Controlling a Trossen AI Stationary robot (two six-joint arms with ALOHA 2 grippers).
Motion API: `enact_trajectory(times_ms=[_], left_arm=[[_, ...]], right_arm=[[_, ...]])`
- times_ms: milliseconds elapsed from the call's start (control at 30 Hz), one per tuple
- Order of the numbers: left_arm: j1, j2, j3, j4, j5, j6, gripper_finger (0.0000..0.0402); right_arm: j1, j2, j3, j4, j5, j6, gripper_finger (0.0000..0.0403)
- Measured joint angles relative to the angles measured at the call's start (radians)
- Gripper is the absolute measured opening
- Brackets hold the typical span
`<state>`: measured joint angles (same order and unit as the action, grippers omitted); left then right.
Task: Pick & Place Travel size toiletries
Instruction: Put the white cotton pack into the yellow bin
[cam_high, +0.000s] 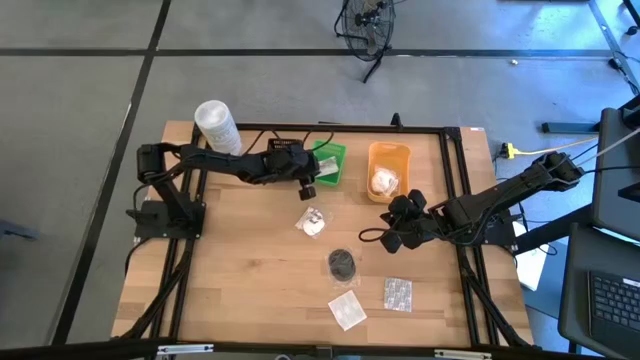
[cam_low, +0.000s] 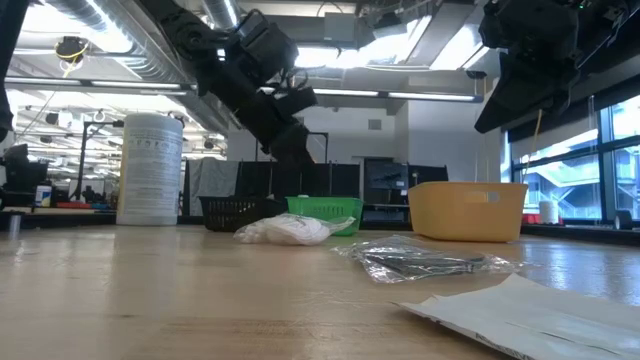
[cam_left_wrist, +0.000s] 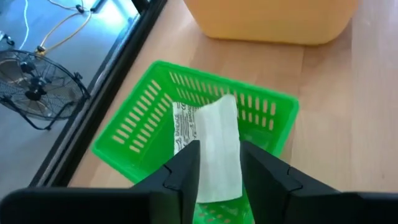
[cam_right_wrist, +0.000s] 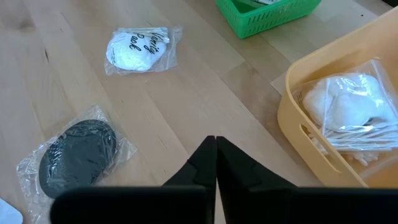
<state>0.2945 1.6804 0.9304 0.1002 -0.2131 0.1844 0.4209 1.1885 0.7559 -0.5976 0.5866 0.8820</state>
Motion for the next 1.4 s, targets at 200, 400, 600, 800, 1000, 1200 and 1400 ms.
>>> enact_trajectory(times_ms=[200, 400, 600, 800, 1000, 1200, 1400], left_arm=[[-0.025, -0.069, 0.0, -0.046, -0.003, -0.004, 0.0113], [-0.098, -0.16, 0.0, -0.165, -0.005, 0.031, 0.0109], [-0.224, -0.198, -0.017, -0.307, -0.005, 0.031, 0.0111], [-0.354, -0.198, -0.059, -0.399, -0.073, -0.002, 0.0105], [-0.476, -0.2, -0.099, -0.417, -0.162, -0.057, 0.0097], [-0.571, -0.2, -0.136, -0.417, -0.173, -0.155, 0.0092], [-0.666, -0.2, -0.173, -0.413, -0.226, -0.254, 0.009]], right_arm=[[0.0, 0.0, 0.0, -0.001, -0.001, 0.002, 0.0033], [0.0, 0.0, 0.0, -0.003, 0.0, -0.001, 0.0032], [0.0, 0.0, 0.0, -0.004, 0.0, -0.006, 0.0017], [0.0, 0.0, 0.0, -0.003, 0.0, -0.003, 0.0006], [0.0, 0.0, 0.0, 0.0, -0.021, 0.011, 0.0017], [0.024, 0.0, 0.0, 0.0, -0.049, 0.028, 0.0028], [0.105, 0.014, 0.0, 0.001, -0.047, 0.078, 0.0018]])
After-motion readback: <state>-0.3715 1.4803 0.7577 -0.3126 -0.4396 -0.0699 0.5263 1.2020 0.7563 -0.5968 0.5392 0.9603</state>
